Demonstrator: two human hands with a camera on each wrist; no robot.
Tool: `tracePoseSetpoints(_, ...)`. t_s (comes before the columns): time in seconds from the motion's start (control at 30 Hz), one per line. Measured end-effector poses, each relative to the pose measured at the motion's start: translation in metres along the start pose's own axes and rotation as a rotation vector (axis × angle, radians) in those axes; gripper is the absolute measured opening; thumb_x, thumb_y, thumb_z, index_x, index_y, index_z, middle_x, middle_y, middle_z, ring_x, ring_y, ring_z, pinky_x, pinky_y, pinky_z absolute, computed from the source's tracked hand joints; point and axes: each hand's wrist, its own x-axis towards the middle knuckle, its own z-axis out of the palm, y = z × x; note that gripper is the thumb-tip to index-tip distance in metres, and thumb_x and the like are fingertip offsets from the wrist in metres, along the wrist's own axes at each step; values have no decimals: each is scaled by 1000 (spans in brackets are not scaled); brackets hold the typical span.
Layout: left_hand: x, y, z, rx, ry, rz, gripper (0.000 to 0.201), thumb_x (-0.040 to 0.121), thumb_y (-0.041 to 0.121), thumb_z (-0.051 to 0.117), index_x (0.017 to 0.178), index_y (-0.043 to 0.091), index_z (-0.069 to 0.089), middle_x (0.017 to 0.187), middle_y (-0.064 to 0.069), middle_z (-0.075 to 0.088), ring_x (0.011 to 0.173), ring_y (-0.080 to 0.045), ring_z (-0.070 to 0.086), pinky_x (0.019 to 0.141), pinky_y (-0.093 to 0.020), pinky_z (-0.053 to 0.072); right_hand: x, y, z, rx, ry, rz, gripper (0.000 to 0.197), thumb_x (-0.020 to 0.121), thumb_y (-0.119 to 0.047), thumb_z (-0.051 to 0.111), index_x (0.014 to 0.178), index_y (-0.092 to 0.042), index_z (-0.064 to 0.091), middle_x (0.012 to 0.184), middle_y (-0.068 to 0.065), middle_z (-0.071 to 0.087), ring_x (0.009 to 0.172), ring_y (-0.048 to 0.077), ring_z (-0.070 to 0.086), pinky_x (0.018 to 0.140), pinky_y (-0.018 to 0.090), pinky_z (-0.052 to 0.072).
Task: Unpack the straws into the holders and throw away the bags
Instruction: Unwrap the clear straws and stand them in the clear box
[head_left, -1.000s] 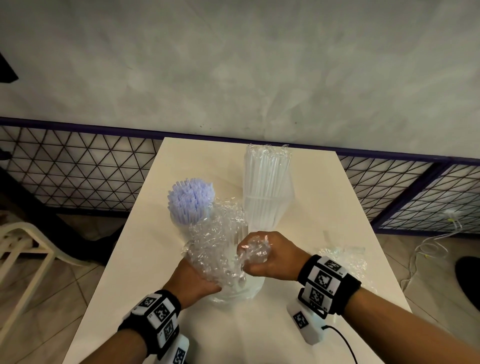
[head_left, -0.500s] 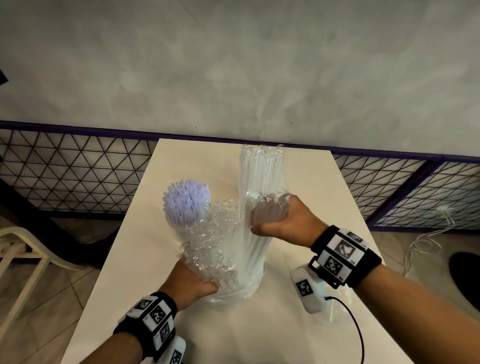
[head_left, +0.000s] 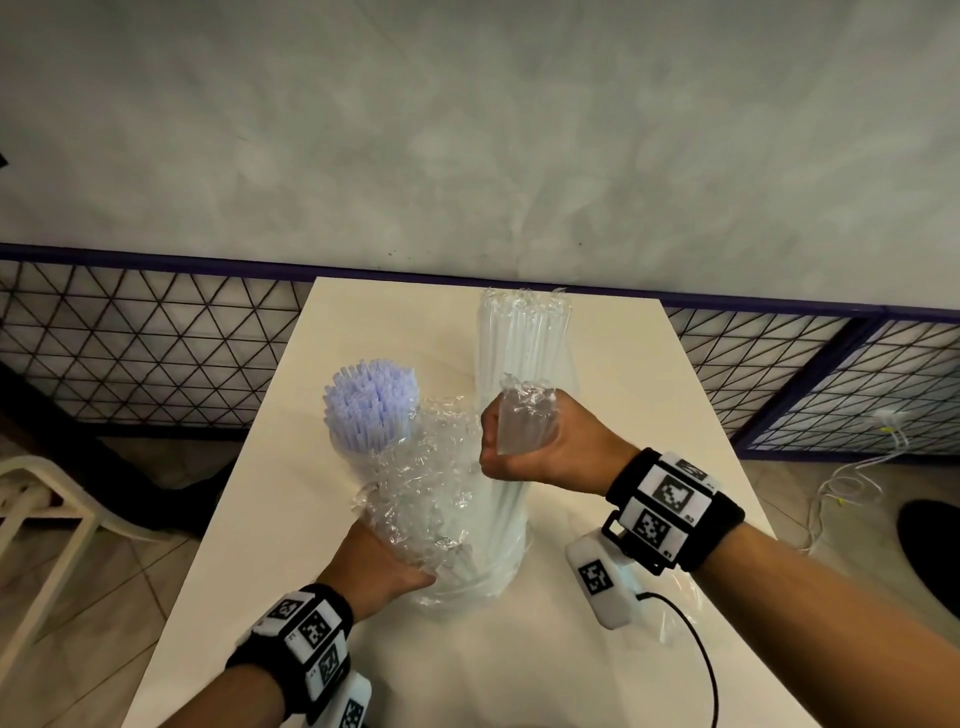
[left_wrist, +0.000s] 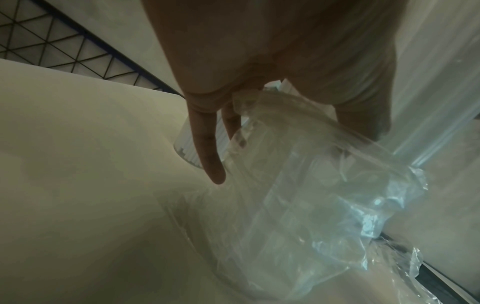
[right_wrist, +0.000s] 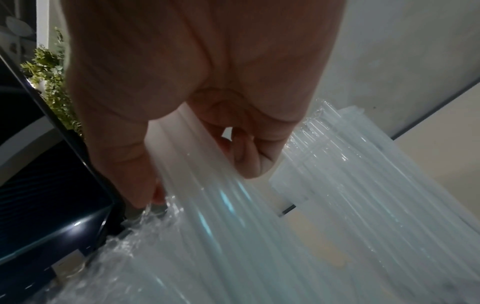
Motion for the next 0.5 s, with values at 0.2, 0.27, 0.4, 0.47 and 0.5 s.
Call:
tracePoseSetpoints(0.2, 0, 1, -2, 66, -11, 1, 46, 45, 18, 74, 86, 24, 56, 76, 31, 67, 75, 9, 64, 70, -1, 43, 5, -33, -33, -6, 169, -82, 13, 78, -5, 80, 83, -14, 72, 85, 6, 75, 82, 18, 73, 75, 29, 58)
tracePoseSetpoints(0.27, 1, 0, -2, 61, -9, -13, 44, 45, 18, 74, 85, 23, 57, 76, 26, 69, 74, 6, 66, 69, -2, 45, 10, -54, -55, 26, 273, -128, 15, 73, -11, 81, 80, -19, 70, 80, -2, 73, 76, 11, 70, 64, 19, 53)
tracePoseSetpoints(0.4, 1, 2, -2, 71, -13, -11, 42, 50, 10, 72, 85, 24, 56, 76, 31, 67, 75, 10, 64, 70, 0, 43, 23, -88, -95, 95, 470, -265, 16, 72, -6, 77, 75, -17, 66, 72, -5, 64, 68, 10, 63, 54, 22, 47)
tracePoseSetpoints(0.47, 1, 4, -2, 67, -21, -9, 43, 48, 13, 73, 86, 24, 55, 77, 32, 67, 75, 11, 64, 70, 1, 43, 32, -92, -109, 59, 543, -278, 15, 76, -5, 76, 81, -15, 66, 75, -4, 65, 71, 11, 66, 57, 25, 52)
tracePoseSetpoints(0.5, 0, 4, -2, 60, -21, -12, 44, 47, 14, 73, 86, 24, 55, 77, 31, 67, 75, 10, 64, 70, 0, 43, 41, -88, -114, 28, 571, -258, 15, 76, -8, 77, 86, -12, 66, 79, -3, 67, 75, 13, 69, 61, 29, 56)
